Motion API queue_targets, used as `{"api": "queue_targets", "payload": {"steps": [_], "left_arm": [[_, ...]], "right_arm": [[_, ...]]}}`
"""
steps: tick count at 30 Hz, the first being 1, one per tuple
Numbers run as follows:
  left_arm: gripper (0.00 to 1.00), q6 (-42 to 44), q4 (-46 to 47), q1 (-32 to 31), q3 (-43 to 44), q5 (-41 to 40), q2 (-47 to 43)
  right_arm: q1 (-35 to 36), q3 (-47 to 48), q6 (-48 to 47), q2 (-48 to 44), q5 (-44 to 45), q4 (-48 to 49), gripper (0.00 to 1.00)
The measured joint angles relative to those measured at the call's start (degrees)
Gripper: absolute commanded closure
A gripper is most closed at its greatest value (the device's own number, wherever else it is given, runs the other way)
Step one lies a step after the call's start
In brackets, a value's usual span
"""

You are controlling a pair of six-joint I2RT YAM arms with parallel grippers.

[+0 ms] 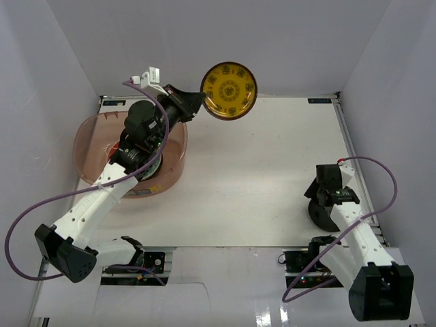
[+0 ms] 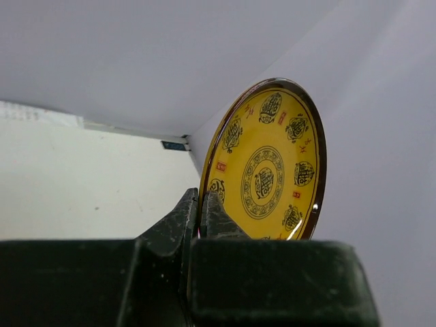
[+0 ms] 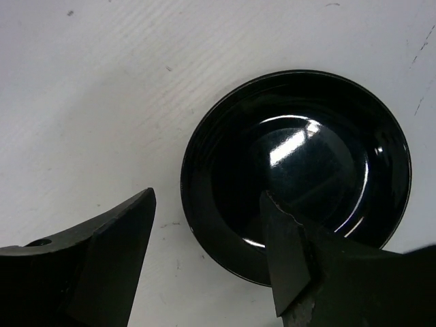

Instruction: Place the plates into the plastic bin on the countertop

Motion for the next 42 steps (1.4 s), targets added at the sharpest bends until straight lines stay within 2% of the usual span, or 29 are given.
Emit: {"api": "queue_targets", "payload": {"steps": [2,7,8,11,13,14,21,28,31,34,35,36,37,39,40,42], "left_arm": [[1.00,0.2,-1.9,1.0,-2.5,-0.1,-1.8],[1.00,2.7,-9.0,1.4,-6.0,-1.4,-5.3],[1.00,3.3,-10.0,1.5,-6.3,-1.8,-6.2],[1.00,5.0,-11.9,1.9,-7.0,-3.7,-9.8],[1.00,6.1,-12.8,2.3,-7.1,-5.1,-12.3],[1.00,6.5,-13.0,2.5,-7.1,-5.7,-13.3],[1.00,9.1,-14.3,3.3,-6.8,-9.2,-15.7],[1.00,13.8,-18.7,5.4,-5.8,-16.8,-14.5],[1.00,14.2,-19.8,9.1,-5.9,-19.5,-14.3],[1.00,12.8,-20.3,16.5,-7.8,-18.7,-14.1],[1.00,12.0,-20.6,19.9,-9.0,-18.1,-13.9],[1.00,11.3,-21.1,22.9,-10.0,-17.0,-13.7],[1.00,10.5,-21.6,26.3,-11.1,-15.7,-13.3],[1.00,8.9,-22.7,33.6,-13.4,-12.3,-12.5],[1.00,8.2,-23.2,37.1,-14.4,-10.5,-12.2],[1.00,7.0,-24.2,42.8,-16.4,-7.9,-12.0]], "right_arm": [[0.1,0.1,-0.3,4.3,0.2,-0.1,0.43],[2.9,-0.1,-0.1,12.8,-0.1,0.5,0.44],[4.1,-0.1,-0.1,14.4,0.0,0.5,0.54],[8.6,1.5,0.7,18.8,0.8,0.6,0.76],[12.2,3.1,1.1,20.9,2.1,0.1,0.81],[14.1,3.6,1.2,21.6,2.7,-0.1,0.91],[28.6,7.8,1.8,26.1,4.5,-1.4,0.92],[44.9,24.0,-0.4,40.7,6.7,-0.5,0.92],[50.8,27.4,-3.4,44.8,8.1,2.6,0.92],[55.0,27.0,-6.5,46.1,8.2,5.6,0.92],[55.7,26.3,-7.5,46.0,8.1,7.1,0.86],[56.0,25.4,-8.4,45.8,8.0,8.3,0.77],[56.1,24.4,-9.1,45.5,7.8,9.7,0.55],[56.3,22.4,-10.1,45.0,6.5,11.6,0.37],[56.3,21.4,-10.8,44.5,5.8,12.3,0.20],[56.3,19.9,-11.3,42.3,4.8,13.2,0.10]]}}
